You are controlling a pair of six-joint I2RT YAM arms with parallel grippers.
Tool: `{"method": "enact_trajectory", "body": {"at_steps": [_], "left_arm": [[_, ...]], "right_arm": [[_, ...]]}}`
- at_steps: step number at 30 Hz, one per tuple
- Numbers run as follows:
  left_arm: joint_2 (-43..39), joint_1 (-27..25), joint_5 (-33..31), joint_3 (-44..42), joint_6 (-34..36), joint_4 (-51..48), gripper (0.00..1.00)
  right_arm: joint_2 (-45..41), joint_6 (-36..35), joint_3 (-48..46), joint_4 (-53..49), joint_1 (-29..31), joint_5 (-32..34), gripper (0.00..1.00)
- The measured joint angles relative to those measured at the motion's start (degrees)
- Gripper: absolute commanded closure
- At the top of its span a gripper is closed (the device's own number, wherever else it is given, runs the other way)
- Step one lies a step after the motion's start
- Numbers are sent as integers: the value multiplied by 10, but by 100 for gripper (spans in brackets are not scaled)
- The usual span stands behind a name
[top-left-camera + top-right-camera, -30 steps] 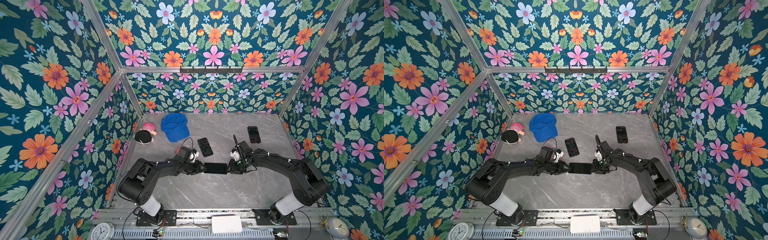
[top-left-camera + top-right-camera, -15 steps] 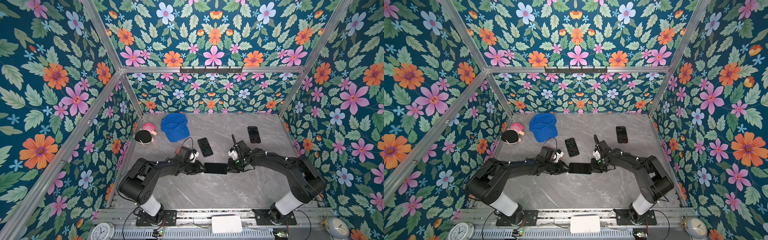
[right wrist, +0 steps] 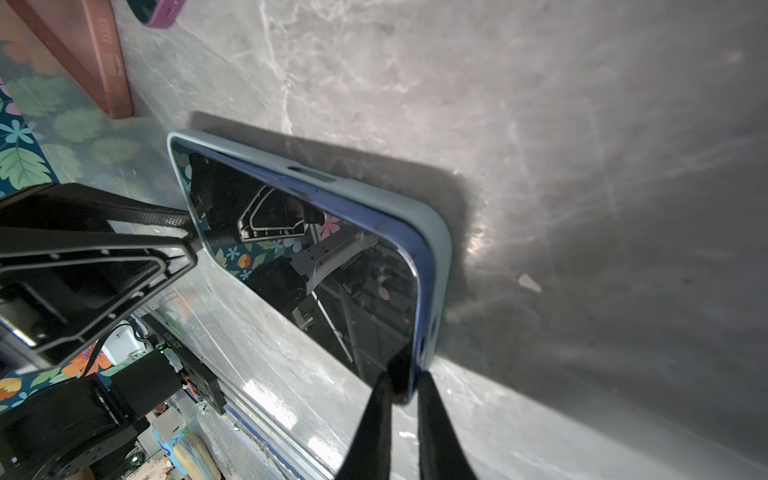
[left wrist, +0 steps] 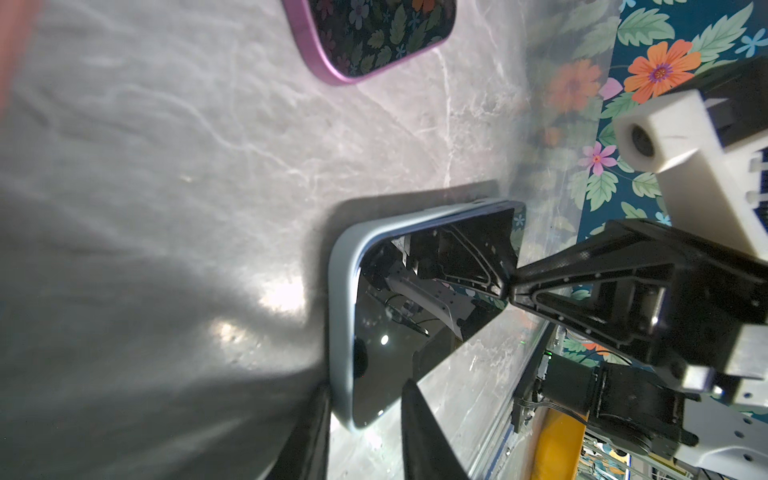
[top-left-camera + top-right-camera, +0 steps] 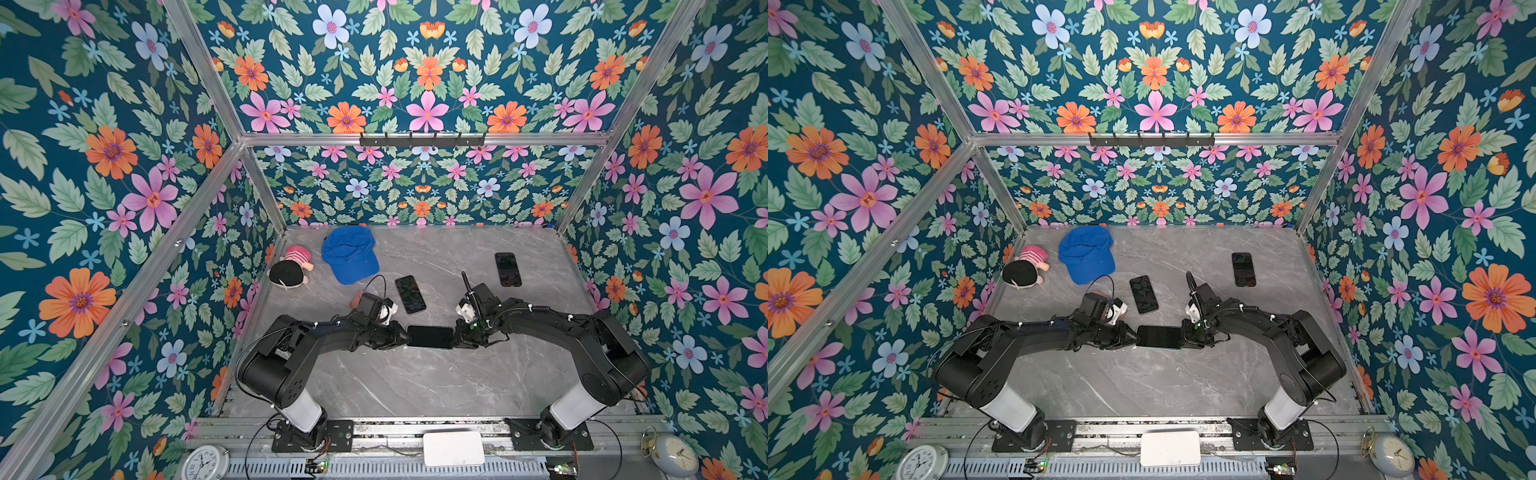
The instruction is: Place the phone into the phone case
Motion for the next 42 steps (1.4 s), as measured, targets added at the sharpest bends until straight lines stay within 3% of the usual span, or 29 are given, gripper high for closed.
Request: {"method": "enact_trajectory", "body": {"at_steps": [28,42], "left_arm": [[3,-8,-5,-3,-12,14,72],[2,-8,-41,-5,-13,39,72]], "right_arm": [[12,41,-8,19,6,-7,90],[19,58,-8,27,14,-29,90]]}}
